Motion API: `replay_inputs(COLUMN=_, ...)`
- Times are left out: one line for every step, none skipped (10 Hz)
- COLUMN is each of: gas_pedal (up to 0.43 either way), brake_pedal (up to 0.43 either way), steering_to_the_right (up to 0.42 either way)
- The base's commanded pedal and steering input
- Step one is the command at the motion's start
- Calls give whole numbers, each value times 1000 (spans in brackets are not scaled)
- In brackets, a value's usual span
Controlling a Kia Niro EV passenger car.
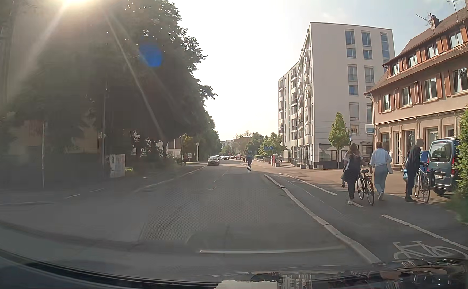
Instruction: Follow the waypoints while adhering to traffic rules and regulations
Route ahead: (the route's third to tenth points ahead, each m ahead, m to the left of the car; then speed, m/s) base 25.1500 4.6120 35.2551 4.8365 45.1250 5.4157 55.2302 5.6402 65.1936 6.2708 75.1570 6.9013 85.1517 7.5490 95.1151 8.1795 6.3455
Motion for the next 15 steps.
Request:
replay_inputs(gas_pedal=59, brake_pedal=0, steering_to_the_right=2)
replay_inputs(gas_pedal=59, brake_pedal=0, steering_to_the_right=5)
replay_inputs(gas_pedal=59, brake_pedal=0, steering_to_the_right=5)
replay_inputs(gas_pedal=59, brake_pedal=0, steering_to_the_right=2)
replay_inputs(gas_pedal=59, brake_pedal=0, steering_to_the_right=2)
replay_inputs(gas_pedal=59, brake_pedal=0, steering_to_the_right=3)
replay_inputs(gas_pedal=59, brake_pedal=0, steering_to_the_right=4)
replay_inputs(gas_pedal=59, brake_pedal=0, steering_to_the_right=4)
replay_inputs(gas_pedal=59, brake_pedal=0, steering_to_the_right=4)
replay_inputs(gas_pedal=79, brake_pedal=0, steering_to_the_right=4)
replay_inputs(gas_pedal=79, brake_pedal=0, steering_to_the_right=4)
replay_inputs(gas_pedal=79, brake_pedal=0, steering_to_the_right=4)
replay_inputs(gas_pedal=79, brake_pedal=0, steering_to_the_right=4)
replay_inputs(gas_pedal=79, brake_pedal=0, steering_to_the_right=4)
replay_inputs(gas_pedal=79, brake_pedal=0, steering_to_the_right=4)
